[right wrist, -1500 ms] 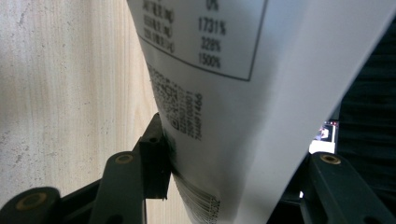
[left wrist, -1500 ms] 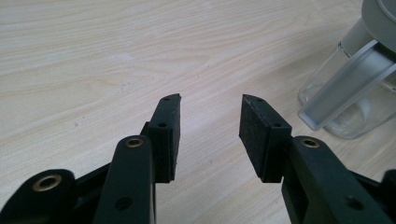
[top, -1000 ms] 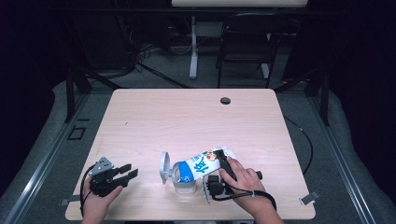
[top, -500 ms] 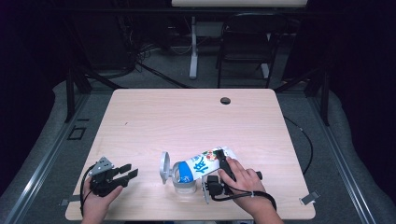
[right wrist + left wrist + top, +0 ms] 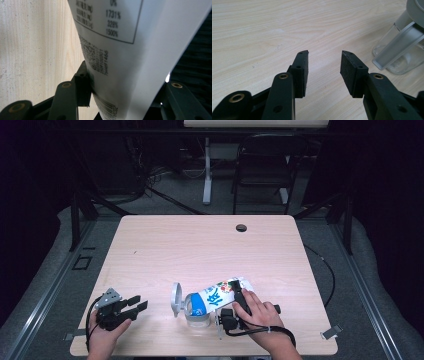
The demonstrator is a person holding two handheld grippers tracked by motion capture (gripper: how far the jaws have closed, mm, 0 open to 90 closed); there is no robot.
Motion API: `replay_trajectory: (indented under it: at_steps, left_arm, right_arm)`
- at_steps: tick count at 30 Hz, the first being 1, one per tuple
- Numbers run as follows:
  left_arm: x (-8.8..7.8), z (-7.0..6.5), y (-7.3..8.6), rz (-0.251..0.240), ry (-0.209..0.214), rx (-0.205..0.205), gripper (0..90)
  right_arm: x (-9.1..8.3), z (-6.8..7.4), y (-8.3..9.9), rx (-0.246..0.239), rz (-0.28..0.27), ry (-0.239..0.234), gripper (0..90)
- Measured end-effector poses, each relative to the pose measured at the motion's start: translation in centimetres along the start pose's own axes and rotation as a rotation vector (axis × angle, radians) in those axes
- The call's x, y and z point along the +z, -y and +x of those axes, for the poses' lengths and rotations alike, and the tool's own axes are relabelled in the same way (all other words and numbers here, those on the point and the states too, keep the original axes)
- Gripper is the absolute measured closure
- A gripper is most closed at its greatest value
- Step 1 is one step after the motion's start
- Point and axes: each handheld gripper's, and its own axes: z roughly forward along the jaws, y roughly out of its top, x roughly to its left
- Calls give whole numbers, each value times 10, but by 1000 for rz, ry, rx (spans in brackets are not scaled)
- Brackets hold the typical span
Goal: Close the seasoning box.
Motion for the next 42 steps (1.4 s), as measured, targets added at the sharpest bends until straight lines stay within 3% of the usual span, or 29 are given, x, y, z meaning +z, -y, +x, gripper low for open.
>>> replay_trajectory:
  at_steps: [22,27,36,42]
  left_arm:
    - [-1,0,0,-3,-2,-2,586]
    - [0,0,0,-1,-3,-2,586]
    - [0,1,0,-2,-5,-4,586]
    - [1,1,1,-11,-6,-8,586]
  right_arm:
    - [-1,-1,-1,-18,10,8,497]
    - [-2,-1,-2,-41,23,19,497]
    - [0,2,-1,-44,-1,51,498]
    - [-2,2,-2,-67,19,66,498]
